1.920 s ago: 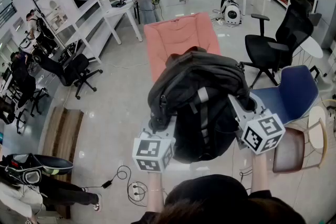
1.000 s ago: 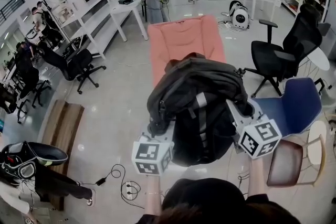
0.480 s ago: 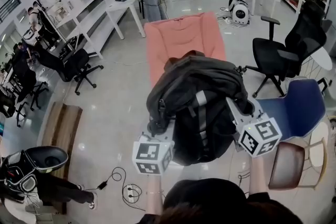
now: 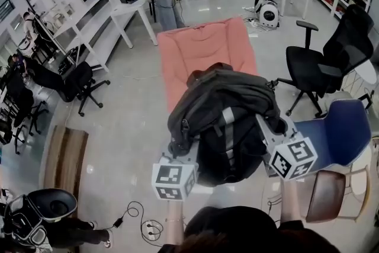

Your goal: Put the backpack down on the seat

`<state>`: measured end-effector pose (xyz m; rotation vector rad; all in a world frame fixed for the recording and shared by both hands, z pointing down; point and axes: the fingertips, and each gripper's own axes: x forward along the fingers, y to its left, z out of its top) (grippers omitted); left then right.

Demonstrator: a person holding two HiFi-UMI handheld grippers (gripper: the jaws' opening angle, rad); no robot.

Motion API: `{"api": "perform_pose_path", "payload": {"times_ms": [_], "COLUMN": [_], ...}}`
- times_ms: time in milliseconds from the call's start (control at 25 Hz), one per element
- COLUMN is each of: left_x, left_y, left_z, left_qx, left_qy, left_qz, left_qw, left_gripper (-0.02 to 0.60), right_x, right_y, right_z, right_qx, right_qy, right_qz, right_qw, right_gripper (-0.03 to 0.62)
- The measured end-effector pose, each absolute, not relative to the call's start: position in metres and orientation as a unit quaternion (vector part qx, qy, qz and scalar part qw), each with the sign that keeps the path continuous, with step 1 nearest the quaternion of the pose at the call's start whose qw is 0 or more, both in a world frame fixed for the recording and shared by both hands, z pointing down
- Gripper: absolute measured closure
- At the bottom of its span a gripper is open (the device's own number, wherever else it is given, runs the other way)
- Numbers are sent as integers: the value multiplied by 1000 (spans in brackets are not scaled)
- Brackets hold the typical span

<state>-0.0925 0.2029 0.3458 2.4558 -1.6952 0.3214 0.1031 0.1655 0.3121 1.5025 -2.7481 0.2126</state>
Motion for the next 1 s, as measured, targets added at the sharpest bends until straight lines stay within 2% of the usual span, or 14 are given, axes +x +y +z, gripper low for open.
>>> {"api": "perform_pose_path", "payload": {"times_ms": [480, 1000], "left_x": [-123, -114], "left_y": [111, 27], "left_z": [363, 400], "left_qx": [829, 833], "left_qy": [-539, -520], "left_qz": [121, 144], "left_qw": [88, 123], "left_gripper": [442, 442], "right_x": [73, 82], "right_y": [81, -1], "right_z": [328, 363], "right_qx": [502, 520], "right_qy": [-861, -846], "right_qz": [85, 117], "right_qw": [5, 24], "right_gripper": [498, 497]}}
